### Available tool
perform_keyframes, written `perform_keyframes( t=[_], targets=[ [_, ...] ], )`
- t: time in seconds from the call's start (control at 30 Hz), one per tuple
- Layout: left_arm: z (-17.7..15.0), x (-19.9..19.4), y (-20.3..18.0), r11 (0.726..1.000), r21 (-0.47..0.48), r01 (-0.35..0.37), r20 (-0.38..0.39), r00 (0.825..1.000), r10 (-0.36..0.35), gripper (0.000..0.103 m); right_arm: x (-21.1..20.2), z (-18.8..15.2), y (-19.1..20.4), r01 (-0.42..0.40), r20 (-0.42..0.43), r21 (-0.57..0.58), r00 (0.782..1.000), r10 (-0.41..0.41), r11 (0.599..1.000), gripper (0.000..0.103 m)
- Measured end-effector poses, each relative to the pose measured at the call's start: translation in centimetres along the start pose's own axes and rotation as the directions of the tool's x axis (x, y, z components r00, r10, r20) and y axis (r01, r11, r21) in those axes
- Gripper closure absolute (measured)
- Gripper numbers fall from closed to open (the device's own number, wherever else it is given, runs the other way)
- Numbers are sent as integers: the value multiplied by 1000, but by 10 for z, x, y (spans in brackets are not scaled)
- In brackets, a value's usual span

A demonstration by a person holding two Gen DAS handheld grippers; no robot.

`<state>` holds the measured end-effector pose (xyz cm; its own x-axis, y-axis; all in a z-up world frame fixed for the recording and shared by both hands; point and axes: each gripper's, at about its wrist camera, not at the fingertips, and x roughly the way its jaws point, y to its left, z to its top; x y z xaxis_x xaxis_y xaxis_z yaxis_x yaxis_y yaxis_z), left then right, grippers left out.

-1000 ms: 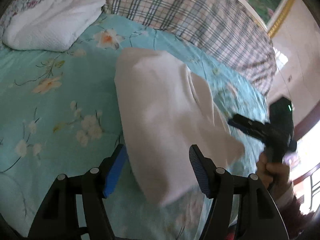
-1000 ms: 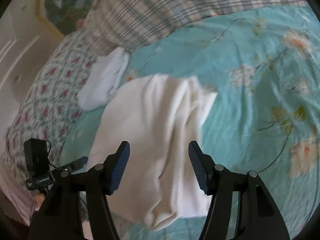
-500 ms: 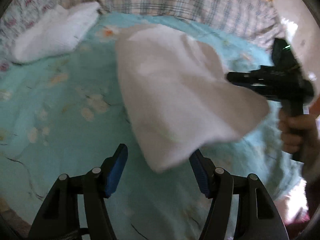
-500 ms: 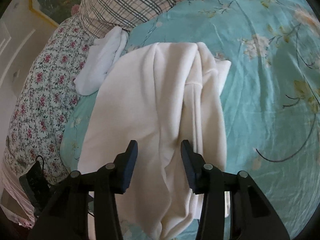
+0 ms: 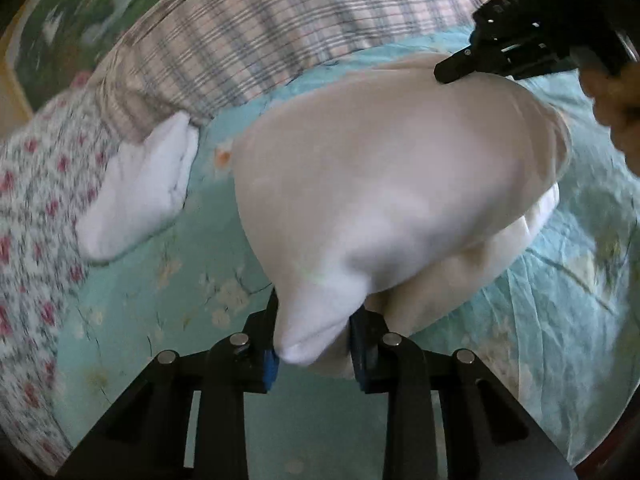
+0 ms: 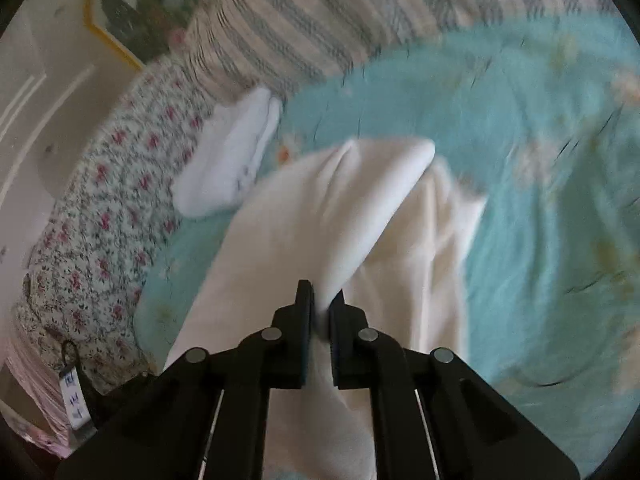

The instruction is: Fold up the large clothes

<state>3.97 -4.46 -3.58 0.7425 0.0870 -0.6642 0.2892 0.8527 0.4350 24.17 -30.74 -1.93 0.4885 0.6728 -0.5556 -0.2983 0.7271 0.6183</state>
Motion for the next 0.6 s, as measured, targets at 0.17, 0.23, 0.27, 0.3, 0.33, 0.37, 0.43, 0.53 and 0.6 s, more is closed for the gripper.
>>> perform_keyframes(
  t=[0.17,0.23,0.27,0.3,0.33,0.37,0.43,0.53,0.6],
  targets=[
    [-8,9,-7,999,21,27,-55,998,-26,71,34,-18,-34,94,-125,47,988,-87,994,95],
    [-14,3,7,993,-29,118,-61,991,-119,68,48,-27,-37,118,-142,35,984,-112,992,95],
    [-20,-2,17,982,-63,179,-67,981,-183,68,49,-29,-38,121,-135,38,984,-115,992,95],
    [-21,-3,25,973,-82,214,-67,973,-219,68,49,-29,-37,119,-131,48,985,-112,992,95],
    [-26,-9,35,960,-112,257,-62,962,-265,68,48,-29,-37,115,-129,62,986,-106,991,95],
    [-29,-13,42,949,-131,285,-54,954,-294,68,46,-28,-36,114,-127,65,986,-105,991,94],
    [-28,-23,60,930,-170,325,-14,943,-332,68,42,-28,-33,120,-132,57,985,-112,991,92],
    [-15,-25,86,891,-233,391,54,919,-390,68,26,-24,-27,120,-128,72,986,-110,990,86],
    [-6,-20,97,864,-269,425,83,904,-418,68,14,-24,-22,124,-105,72,988,-116,990,76]
  ],
)
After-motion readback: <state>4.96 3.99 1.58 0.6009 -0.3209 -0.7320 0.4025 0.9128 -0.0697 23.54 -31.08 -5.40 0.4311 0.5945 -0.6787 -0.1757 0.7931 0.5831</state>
